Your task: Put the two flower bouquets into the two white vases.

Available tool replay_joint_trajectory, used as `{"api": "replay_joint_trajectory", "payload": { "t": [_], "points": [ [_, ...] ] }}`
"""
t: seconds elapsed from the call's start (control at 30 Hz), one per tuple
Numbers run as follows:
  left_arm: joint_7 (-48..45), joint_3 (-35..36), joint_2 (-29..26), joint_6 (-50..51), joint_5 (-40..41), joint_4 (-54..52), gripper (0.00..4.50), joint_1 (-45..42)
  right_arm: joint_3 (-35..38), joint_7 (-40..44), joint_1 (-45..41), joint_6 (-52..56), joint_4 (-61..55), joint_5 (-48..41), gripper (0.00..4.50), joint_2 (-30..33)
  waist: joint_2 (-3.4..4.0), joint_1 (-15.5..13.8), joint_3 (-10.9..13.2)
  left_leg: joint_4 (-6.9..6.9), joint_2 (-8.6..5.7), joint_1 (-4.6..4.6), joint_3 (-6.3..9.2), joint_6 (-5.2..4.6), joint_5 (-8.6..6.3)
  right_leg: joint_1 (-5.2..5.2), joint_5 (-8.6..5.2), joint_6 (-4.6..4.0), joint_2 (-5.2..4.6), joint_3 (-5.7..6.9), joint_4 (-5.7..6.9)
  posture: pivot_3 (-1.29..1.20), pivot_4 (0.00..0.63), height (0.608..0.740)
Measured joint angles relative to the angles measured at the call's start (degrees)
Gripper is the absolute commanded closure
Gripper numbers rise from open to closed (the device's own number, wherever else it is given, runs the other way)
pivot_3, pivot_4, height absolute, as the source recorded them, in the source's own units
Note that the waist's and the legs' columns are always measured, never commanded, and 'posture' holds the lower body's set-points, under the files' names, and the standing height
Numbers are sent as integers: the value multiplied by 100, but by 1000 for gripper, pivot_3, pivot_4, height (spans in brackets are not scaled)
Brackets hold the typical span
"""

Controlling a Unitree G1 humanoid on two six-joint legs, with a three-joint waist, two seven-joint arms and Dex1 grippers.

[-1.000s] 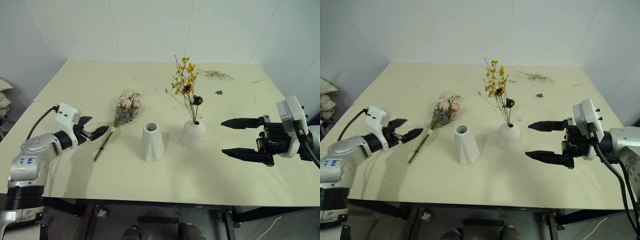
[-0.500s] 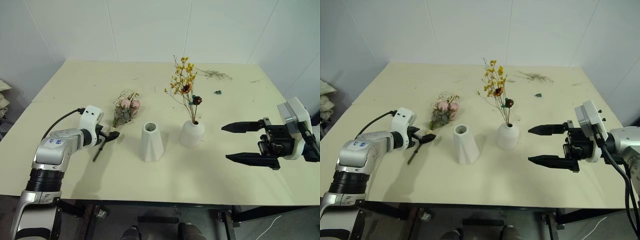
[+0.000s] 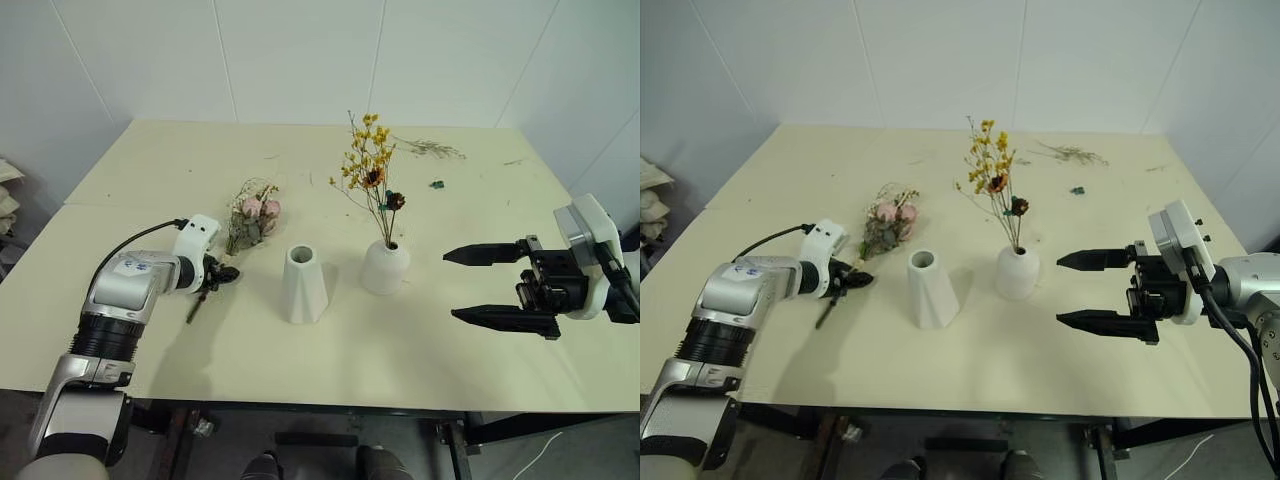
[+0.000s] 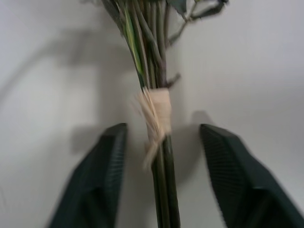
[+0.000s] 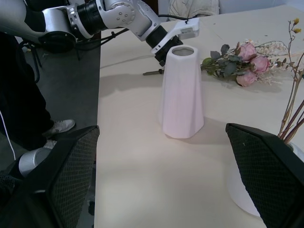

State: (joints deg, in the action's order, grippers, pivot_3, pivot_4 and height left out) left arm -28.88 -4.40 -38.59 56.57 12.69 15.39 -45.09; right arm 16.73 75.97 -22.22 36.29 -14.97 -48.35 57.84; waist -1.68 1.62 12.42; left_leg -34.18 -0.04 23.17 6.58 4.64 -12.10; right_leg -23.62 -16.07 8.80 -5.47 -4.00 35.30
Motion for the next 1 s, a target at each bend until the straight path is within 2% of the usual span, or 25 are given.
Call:
{"api": "replay_joint_trajectory", "payload": {
  "t": [0.17,0.2,0.4,0.5,0.6,0.77,0.93,1.0],
  "points": [
    [111,115,165,-332,-101,356,4415,-98,0,-41,0,6,15,-2,0,0,0,-5,0,-1,0,0,0,0,0,0,1,2,0,0,0,0,150,740],
    [117,116,169,-358,-113,358,4472,-104,0,-46,0,6,15,-2,0,0,0,-5,0,-1,0,0,0,0,0,0,1,2,0,0,1,0,150,740],
    [126,283,189,-750,-166,375,4472,-115,47,-167,22,16,14,-32,0,-2,0,-5,0,-1,0,1,0,0,0,0,1,3,0,0,1,0,150,740],
    [123,727,268,-1382,-74,524,4472,-125,233,-264,38,15,9,-144,0,-88,-1,-4,1,-1,0,1,0,1,0,0,2,3,-1,0,2,0,150,740],
    [71,1495,614,-2448,343,525,4472,-211,399,-441,-2,15,9,-414,0,-351,-3,-21,1,-7,0,5,0,2,1,0,5,9,-3,0,1,0,150,740],
    [-668,2245,875,-3779,1140,300,4472,-418,500,-549,-31,17,6,-585,0,-369,-2,-21,0,-9,-2,4,0,3,0,3,7,12,-3,0,0,0,150,740],
    [-1484,2545,1038,-4220,1887,281,4472,-534,504,-608,-33,19,-35,-696,0,-368,-2,-4,0,-18,-2,3,0,2,0,5,8,13,-2,0,5,0,150,740],
    [-2074,2695,1115,-4182,2451,277,4472,-599,504,-617,-33,19,-67,-699,0,-367,-2,-7,1,-22,-2,4,0,2,0,6,8,13,-1,0,6,0,150,740]
  ]
}}
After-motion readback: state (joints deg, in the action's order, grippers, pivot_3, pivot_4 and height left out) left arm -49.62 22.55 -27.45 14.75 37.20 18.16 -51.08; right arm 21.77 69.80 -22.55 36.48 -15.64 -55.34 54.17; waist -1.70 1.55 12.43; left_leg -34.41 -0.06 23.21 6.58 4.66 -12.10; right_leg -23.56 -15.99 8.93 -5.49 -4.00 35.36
